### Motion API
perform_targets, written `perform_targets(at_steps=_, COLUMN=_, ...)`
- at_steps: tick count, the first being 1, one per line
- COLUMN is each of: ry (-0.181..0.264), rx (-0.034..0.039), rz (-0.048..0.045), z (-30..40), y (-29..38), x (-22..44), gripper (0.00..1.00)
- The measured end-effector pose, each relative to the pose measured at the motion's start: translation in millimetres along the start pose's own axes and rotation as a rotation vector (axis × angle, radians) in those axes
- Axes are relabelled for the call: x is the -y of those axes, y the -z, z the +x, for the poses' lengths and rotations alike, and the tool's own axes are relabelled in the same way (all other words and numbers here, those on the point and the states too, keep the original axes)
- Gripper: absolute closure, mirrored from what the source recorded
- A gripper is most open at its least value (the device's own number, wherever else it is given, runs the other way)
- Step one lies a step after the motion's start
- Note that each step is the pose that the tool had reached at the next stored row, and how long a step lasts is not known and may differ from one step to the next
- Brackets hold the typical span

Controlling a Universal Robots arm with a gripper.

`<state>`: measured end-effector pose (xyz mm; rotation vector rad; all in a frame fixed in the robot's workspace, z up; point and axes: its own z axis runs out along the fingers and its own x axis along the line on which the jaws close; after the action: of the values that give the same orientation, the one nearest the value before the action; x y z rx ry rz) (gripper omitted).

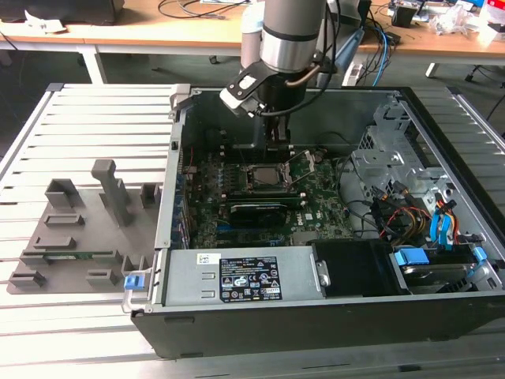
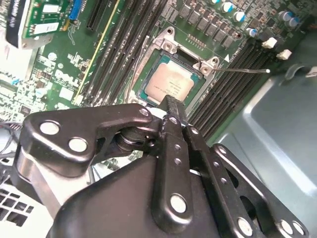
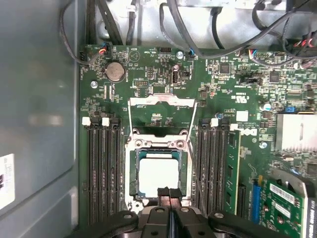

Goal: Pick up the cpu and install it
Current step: 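Place the cpu into insertion slot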

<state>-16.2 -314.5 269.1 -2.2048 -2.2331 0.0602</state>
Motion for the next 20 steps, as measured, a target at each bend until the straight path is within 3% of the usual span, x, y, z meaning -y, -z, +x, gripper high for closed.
perform_targets(at_steps=2, ry=0.0, rx=-0.0003, rz=0.0, z=-0.3, y=10.0, x=0.3, gripper=0.89)
perform_targets(at_steps=4, ry=0.001, rx=-0.0257, rz=-0.0003, z=-4.0, y=13.5, x=0.4, gripper=0.89)
perform_targets(at_steps=6, ry=0.001, rx=-0.0398, rz=-0.0006, z=-7.6, y=14.6, x=0.5, gripper=0.89)
perform_targets(at_steps=8, ry=0.001, rx=-0.0484, rz=-0.0006, z=-10.4, y=15.1, x=0.6, gripper=0.89)
perform_targets(at_steps=10, ry=0.001, rx=-0.0498, rz=-0.0006, z=-11.0, y=16.8, x=0.7, gripper=0.89)
perform_targets(at_steps=13, ry=0.001, rx=-0.0506, rz=-0.0006, z=-11.3, y=27.4, x=0.9, gripper=0.89)
perform_targets(at_steps=20, ry=0.001, rx=-0.0506, rz=-0.0007, z=-11.3, y=27.5, x=0.9, gripper=0.89)
